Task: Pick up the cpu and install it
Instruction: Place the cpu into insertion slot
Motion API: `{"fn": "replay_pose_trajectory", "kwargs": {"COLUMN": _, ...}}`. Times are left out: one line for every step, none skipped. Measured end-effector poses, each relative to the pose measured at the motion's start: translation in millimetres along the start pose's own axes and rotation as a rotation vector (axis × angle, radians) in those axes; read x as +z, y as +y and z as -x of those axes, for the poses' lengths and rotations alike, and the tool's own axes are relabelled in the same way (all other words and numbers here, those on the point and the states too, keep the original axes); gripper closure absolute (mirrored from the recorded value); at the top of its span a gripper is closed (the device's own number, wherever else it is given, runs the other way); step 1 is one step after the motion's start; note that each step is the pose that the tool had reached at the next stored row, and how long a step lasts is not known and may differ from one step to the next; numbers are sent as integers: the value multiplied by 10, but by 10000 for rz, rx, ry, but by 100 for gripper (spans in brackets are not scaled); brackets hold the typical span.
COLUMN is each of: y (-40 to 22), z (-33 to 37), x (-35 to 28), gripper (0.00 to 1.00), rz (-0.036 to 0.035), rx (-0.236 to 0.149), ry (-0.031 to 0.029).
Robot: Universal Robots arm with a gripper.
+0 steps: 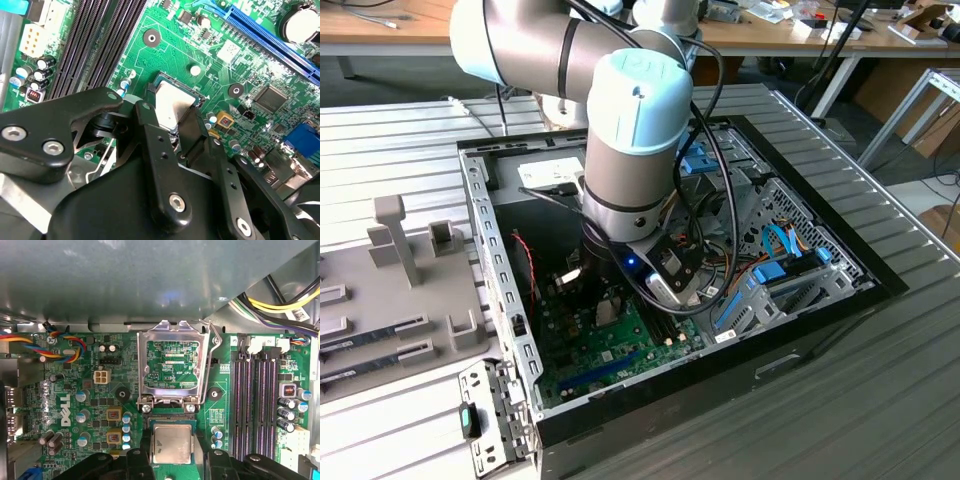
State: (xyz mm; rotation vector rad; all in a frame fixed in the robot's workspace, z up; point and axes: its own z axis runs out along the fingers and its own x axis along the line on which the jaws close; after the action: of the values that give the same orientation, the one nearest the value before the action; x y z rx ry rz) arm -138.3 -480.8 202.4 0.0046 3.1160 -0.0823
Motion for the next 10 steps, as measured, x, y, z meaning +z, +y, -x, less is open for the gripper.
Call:
{"fn": "replay_pose_trajectory", "kwargs": {"y": -1, "z": -2, "x": -17, "gripper": 57, "rz": 0, "rx": 0, "ry": -2}}
{"fn": "replay_pose_trajectory", "kwargs": {"y": -2, "z": -2, "x": -31, "gripper": 57, "rz": 1, "rx": 0, "ry": -3}}
{"fn": "replay_pose_trajectory", "kwargs": {"y": -2, "z": -5, "x": -34, "gripper": 57, "rz": 5, "rx": 1, "ry": -5}}
{"fn": "replay_pose_trajectory", "kwargs": {"y": -3, "z": -8, "x": -35, "gripper": 57, "rz": 2, "rx": 1, "ry": -4}}
{"fn": "replay_pose_trajectory", "kwargs": {"y": -3, "z": -8, "x": -35, "gripper": 57, "rz": 3, "rx": -3, "ry": -4}}
{"fn": "replay_pose_trajectory", "kwargs": {"y": -3, "z": -8, "x": -35, "gripper": 57, "rz": 3, "rx": -4, "ry": -4}}
{"fn": "replay_pose_trajectory", "kwargs": {"y": -3, "z": -8, "x": -35, "gripper": 57, "rz": 3, "rx": -5, "ry": -4}}
{"fn": "replay_pose_trajectory", "kwargs": {"y": -4, "z": -8, "x": -33, "gripper": 57, "rz": 2, "rx": -5, "ry": -4}}
{"fn": "replay_pose_trajectory", "kwargs": {"y": -4, "z": -9, "x": -30, "gripper": 57, "rz": 2, "rx": -5, "ry": -3}}
{"fn": "replay_pose_trajectory", "kwargs": {"y": -2, "z": -8, "x": -26, "gripper": 57, "rz": 2, "rx": -5, "ry": -2}}
